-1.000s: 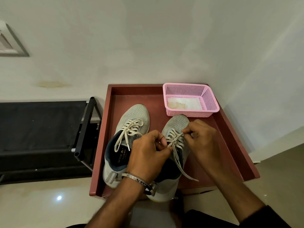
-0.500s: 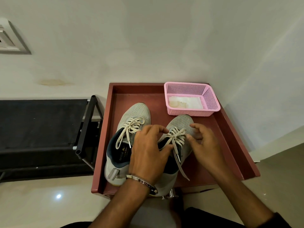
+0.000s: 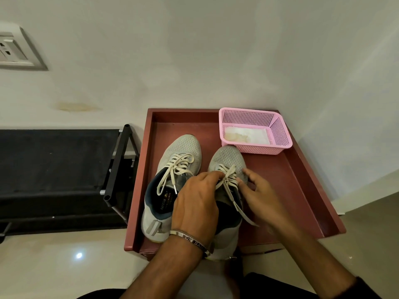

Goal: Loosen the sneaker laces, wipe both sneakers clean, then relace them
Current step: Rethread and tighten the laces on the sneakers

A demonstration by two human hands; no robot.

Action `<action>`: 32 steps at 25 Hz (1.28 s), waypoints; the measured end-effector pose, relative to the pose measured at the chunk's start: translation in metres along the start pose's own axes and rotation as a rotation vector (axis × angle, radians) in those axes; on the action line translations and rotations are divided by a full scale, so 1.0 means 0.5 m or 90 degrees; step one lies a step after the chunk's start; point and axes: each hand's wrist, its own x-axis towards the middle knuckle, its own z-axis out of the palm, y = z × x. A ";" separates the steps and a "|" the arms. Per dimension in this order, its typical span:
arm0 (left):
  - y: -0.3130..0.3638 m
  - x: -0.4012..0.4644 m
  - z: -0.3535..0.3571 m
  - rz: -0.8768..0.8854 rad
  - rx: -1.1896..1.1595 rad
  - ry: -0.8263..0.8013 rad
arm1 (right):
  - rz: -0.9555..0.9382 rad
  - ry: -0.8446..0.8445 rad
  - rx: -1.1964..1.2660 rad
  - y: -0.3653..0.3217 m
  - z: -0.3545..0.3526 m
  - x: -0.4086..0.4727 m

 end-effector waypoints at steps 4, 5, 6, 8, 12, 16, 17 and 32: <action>-0.002 -0.007 -0.012 -0.012 0.069 0.006 | -0.030 0.002 -0.020 0.000 0.021 -0.003; -0.001 -0.008 -0.015 -0.014 0.096 0.018 | -0.040 0.006 -0.023 -0.002 0.025 -0.002; 0.000 -0.009 -0.018 -0.021 0.118 0.033 | -0.045 0.009 -0.023 -0.005 0.028 0.000; -0.002 -0.009 -0.020 -0.033 0.130 0.054 | -0.058 0.010 -0.016 -0.007 0.033 0.004; -0.008 -0.005 -0.016 -0.020 0.067 0.039 | -0.054 -0.003 0.054 0.000 0.036 0.000; -0.001 -0.007 -0.019 -0.034 0.029 0.031 | -0.059 -0.026 0.047 0.004 0.038 -0.001; -0.002 -0.006 -0.019 -0.039 0.026 0.030 | -0.063 -0.030 0.054 0.003 0.039 0.001; -0.011 -0.027 -0.023 0.000 0.039 0.036 | -0.389 0.181 -0.249 -0.083 0.049 -0.101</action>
